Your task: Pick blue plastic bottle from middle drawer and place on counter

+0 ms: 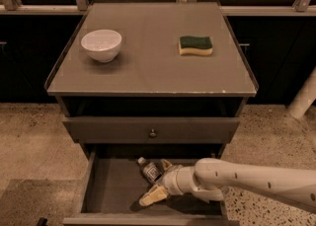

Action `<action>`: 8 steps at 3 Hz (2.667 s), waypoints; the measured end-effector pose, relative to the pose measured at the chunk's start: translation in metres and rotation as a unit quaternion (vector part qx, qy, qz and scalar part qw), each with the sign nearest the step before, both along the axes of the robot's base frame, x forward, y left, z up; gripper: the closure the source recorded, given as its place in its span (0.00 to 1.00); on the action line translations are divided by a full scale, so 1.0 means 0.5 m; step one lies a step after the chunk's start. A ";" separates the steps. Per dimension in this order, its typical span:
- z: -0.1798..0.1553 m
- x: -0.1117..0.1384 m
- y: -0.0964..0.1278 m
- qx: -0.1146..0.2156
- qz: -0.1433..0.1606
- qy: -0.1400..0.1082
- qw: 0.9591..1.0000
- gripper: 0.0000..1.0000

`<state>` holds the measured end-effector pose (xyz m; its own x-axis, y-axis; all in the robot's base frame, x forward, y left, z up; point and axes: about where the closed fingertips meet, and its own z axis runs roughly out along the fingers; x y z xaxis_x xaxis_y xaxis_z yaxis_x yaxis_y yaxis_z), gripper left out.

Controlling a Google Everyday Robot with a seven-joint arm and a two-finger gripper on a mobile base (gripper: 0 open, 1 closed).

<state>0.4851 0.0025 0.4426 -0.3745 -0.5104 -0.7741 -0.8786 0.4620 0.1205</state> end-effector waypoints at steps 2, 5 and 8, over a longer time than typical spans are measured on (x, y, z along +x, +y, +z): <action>-0.057 0.008 0.023 0.012 -0.043 0.030 0.999 0.00; -0.110 0.017 0.042 -0.002 -0.054 0.043 0.998 0.00; -0.134 0.016 0.025 -0.014 -0.061 0.051 0.997 0.42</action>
Offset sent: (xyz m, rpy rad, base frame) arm 0.0089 0.0202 -0.0436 0.0426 0.0888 -0.1379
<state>0.4933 0.0150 0.3755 -0.5107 -0.4774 -0.7150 -0.7995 0.5695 0.1908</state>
